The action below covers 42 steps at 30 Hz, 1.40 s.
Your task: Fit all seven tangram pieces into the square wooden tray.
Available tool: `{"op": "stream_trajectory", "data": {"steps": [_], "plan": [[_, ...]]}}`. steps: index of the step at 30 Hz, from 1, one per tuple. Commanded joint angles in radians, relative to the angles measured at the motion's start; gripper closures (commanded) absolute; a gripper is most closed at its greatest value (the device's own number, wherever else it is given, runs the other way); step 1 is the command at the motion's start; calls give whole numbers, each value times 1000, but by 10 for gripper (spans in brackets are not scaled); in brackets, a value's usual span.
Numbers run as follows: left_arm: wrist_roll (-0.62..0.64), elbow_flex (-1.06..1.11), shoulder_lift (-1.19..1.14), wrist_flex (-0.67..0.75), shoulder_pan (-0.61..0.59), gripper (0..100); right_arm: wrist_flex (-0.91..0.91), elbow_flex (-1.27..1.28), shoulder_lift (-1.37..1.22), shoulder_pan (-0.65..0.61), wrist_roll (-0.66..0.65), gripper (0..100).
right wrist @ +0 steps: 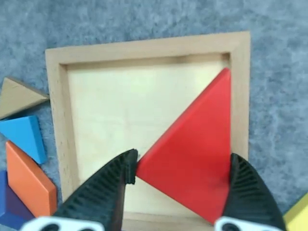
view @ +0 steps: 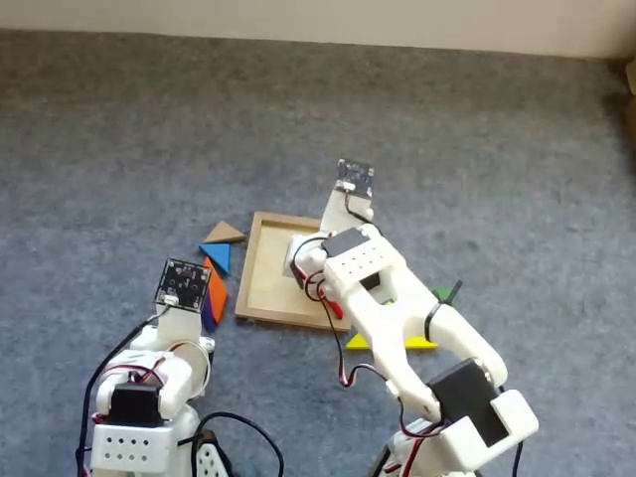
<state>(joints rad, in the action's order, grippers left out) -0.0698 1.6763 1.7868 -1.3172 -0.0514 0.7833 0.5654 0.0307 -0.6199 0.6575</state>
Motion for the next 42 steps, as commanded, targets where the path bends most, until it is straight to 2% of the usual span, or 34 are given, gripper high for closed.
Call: {"op": "stream_trajectory", "data": {"steps": [1, 8, 18, 23, 25, 28, 31, 35, 42], "plan": [[-6, 19, 38, -5, -15, 993, -16, -2, 8, 13, -15, 780], [-6, 19, 38, -5, -15, 993, -16, -5, 8, 13, -54, 669], [-6, 19, 38, -5, -15, 993, -8, -12, 21, 13, -57, 670], [-6, 19, 38, -5, -15, 993, 79, -33, 42, 15, -74, 673], [-6, 19, 38, -5, -15, 993, 77, -48, 85, 16, -129, 717], [-6, 19, 38, -5, -15, 993, 74, -51, 137, 19, -198, 850], [-6, 19, 38, -5, -15, 993, -4, -42, 142, 12, -265, 948], [-6, 19, 38, -5, -15, 993, -94, 1, 50, 15, -282, 964], [-6, 19, 38, -5, -15, 993, -93, 7, -74, 35, -282, 964]]}}
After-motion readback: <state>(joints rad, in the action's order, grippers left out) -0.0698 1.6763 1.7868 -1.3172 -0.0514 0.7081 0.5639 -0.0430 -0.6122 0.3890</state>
